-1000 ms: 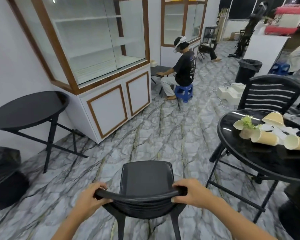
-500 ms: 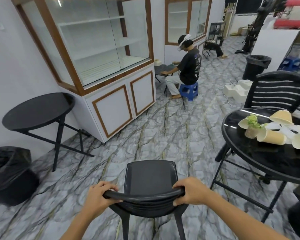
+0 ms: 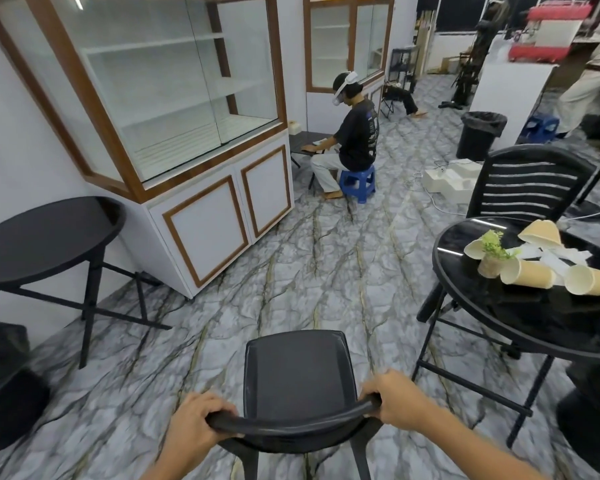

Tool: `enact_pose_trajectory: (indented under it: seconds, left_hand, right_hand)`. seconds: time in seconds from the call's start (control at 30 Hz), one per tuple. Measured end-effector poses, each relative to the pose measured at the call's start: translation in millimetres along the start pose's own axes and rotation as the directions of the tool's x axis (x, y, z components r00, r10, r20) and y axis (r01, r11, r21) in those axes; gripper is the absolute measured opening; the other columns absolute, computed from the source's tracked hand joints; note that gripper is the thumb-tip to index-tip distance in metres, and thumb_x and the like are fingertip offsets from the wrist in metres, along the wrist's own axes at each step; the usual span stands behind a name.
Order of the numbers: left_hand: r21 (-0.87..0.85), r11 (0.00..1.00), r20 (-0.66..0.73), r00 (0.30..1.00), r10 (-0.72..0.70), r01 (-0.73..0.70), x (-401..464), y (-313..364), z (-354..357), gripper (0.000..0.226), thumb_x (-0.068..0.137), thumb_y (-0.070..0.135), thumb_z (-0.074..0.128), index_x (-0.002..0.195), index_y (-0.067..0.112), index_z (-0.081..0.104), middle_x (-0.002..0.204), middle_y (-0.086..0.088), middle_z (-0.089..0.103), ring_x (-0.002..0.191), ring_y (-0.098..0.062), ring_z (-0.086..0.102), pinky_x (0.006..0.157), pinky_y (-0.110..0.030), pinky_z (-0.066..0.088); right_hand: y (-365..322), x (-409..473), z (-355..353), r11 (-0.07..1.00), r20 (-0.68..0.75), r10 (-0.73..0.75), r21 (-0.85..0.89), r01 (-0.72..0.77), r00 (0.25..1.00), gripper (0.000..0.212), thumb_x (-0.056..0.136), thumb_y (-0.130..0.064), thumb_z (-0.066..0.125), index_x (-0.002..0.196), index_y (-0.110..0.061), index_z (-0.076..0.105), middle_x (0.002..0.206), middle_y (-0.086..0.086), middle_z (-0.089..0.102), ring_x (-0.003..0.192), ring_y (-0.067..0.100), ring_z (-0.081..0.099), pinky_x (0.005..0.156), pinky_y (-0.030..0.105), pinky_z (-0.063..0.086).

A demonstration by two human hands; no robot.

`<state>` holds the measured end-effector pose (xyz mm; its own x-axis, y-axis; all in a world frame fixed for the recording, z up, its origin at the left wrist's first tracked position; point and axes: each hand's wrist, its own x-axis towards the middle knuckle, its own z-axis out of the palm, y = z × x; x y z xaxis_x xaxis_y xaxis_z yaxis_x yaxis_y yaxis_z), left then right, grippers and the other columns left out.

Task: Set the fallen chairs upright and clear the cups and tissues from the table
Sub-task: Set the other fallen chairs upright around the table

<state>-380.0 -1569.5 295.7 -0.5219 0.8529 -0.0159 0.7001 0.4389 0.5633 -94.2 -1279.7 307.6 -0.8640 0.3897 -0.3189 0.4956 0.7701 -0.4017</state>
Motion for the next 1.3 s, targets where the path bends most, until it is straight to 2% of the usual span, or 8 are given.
enact_pose_trajectory:
  seconds: [0.27, 0.4, 0.53, 0.77, 0.9, 1.0, 1.13, 1.3]
  left_hand:
    - [-0.037, 0.998, 0.056, 0.997, -0.044, 0.047, 42, -6, -16, 0.028, 0.049, 0.055, 0.089, 0.069, 0.061, 0.07, 0.068, 0.012, 0.067, 0.077, 0.002, 0.061, 0.076, 0.0, 0.036]
    - [-0.089, 0.995, 0.133, 0.991, -0.022, 0.035, 75, 14, -36, 0.031, 0.047, 0.048, 0.097, 0.065, 0.054, 0.074, 0.073, -0.004, 0.066, 0.073, -0.005, 0.061, 0.07, -0.018, 0.044]
    - [-0.137, 0.99, 0.166, 0.985, 0.041, -0.018, 105, 46, -51, 0.023, 0.057, 0.045, 0.094, 0.067, 0.049, 0.074, 0.072, 0.003, 0.062, 0.073, -0.003, 0.058, 0.058, -0.016, 0.035]
    - [-0.172, 0.981, 0.2, 0.972, 0.123, -0.088, 149, 100, -70, 0.02, 0.06, 0.037, 0.094, 0.074, 0.037, 0.079, 0.077, 0.008, 0.069, 0.074, -0.006, 0.064, 0.062, -0.023, 0.043]
    - [-0.157, 0.974, 0.219, 0.956, 0.197, -0.165, 165, 130, -70, 0.021, 0.059, 0.037, 0.095, 0.064, 0.041, 0.075, 0.068, 0.022, 0.065, 0.067, 0.001, 0.061, 0.054, -0.015, 0.038]
    - [-0.142, 0.97, 0.221, 0.949, 0.226, -0.198, 175, 157, -68, 0.022, 0.059, 0.04, 0.094, 0.068, 0.034, 0.075, 0.068, 0.008, 0.065, 0.066, -0.006, 0.061, 0.056, -0.022, 0.037]
    - [-0.178, 0.95, 0.253, 0.921, 0.297, -0.258, 186, 195, -64, 0.021, 0.058, 0.039, 0.095, 0.063, 0.04, 0.075, 0.065, 0.009, 0.062, 0.066, -0.009, 0.062, 0.055, -0.021, 0.037]
    - [-0.192, 0.933, 0.287, 0.891, 0.351, -0.305, 193, 246, -48, 0.029, 0.058, 0.037, 0.096, 0.073, 0.018, 0.079, 0.07, 0.0, 0.064, 0.066, -0.016, 0.061, 0.058, -0.03, 0.036]
  right_hand:
    - [-4, 9, -18, 0.997, -0.083, 0.077, 0.03, -0.075, 0.994, 0.013, 0.081, -0.03, 0.068, 0.094, -0.025, 0.071, 0.082, -0.003, 0.072, 0.077, 0.016, 0.063, 0.058, 0.025, 0.041]
    - [-2, 12, -46, 0.995, -0.116, 0.099, -0.012, -0.101, 0.988, 0.013, 0.081, -0.033, 0.072, 0.091, -0.026, 0.069, 0.081, 0.0, 0.07, 0.078, 0.02, 0.063, 0.058, 0.029, 0.042]
    - [4, 9, -76, 0.99, -0.139, 0.136, -0.027, -0.141, 0.981, 0.015, 0.08, -0.03, 0.074, 0.078, -0.025, 0.059, 0.068, -0.004, 0.06, 0.068, 0.018, 0.056, 0.054, 0.03, 0.039]
    - [18, -14, -129, 0.978, -0.181, 0.206, 0.002, -0.209, 0.962, 0.028, 0.077, -0.032, 0.079, 0.065, -0.032, 0.053, 0.059, -0.01, 0.053, 0.061, 0.011, 0.053, 0.057, 0.033, 0.043]
    - [28, -42, -141, 0.97, -0.238, 0.242, 0.053, -0.237, 0.941, 0.023, 0.076, -0.028, 0.08, 0.068, -0.032, 0.059, 0.062, -0.009, 0.061, 0.063, 0.004, 0.057, 0.052, 0.018, 0.038]
    - [31, -66, -149, 0.956, -0.279, 0.288, 0.038, -0.289, 0.916, 0.018, 0.074, -0.03, 0.081, 0.081, -0.019, 0.068, 0.074, -0.002, 0.069, 0.074, 0.013, 0.062, 0.067, 0.032, 0.05]
    - [40, -101, -162, 0.938, -0.306, 0.344, 0.075, -0.338, 0.888, 0.021, 0.073, -0.029, 0.081, 0.089, -0.019, 0.072, 0.083, -0.003, 0.073, 0.085, 0.014, 0.064, 0.077, 0.035, 0.053]
    - [56, -152, -169, 0.9, -0.345, 0.435, 0.157, -0.406, 0.831, 0.027, 0.072, -0.024, 0.083, 0.063, -0.036, 0.061, 0.063, -0.012, 0.065, 0.066, 0.002, 0.06, 0.058, 0.017, 0.042]
